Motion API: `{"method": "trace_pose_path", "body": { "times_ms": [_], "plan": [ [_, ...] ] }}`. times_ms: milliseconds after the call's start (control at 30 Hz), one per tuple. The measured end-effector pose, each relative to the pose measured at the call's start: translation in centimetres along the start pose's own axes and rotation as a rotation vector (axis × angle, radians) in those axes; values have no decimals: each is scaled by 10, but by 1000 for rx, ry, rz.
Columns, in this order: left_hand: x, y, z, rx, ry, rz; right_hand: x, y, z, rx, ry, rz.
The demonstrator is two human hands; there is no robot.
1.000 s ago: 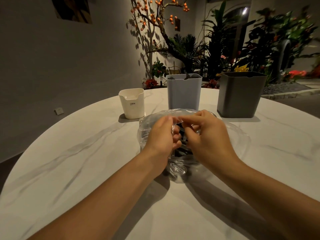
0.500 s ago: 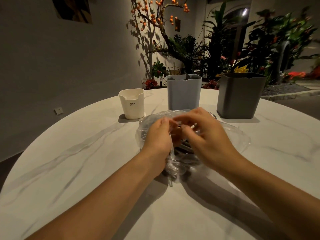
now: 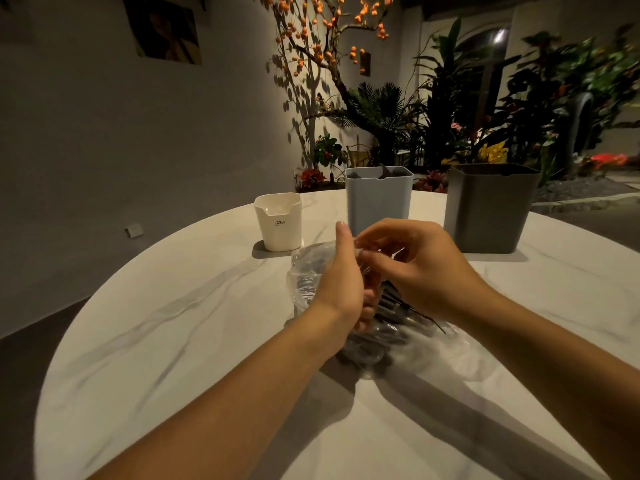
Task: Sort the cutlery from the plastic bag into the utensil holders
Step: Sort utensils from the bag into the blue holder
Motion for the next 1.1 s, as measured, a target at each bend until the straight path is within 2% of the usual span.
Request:
{"method": "trace_pose_path", "body": {
  "times_ms": [167,400,700,967,1100],
  "plan": [
    [5,20,21,29,-25,148,15,3,-24,55,77,-12],
    [6,42,52,-36,-162,43,42,9,-49,103,63,-50],
    [15,83,89,340,-393,97,92,0,-69,41,94,-38],
    [43,126,102,381,-368,145,141,-36,-76,-69,171,-96],
    [69,147,107,441,-337,178,165,-46,-73,-103,199,-60]
  ]
}}
Point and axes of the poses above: each hand's wrist, its own x-axis towards the middle knuckle, its own y-axis out of the back of the hand, z = x × y, the point moved 8 cm from there along x, towards the middle knuckle, and after that the axes turned 2 degrees about x, right-handed, at the moved point
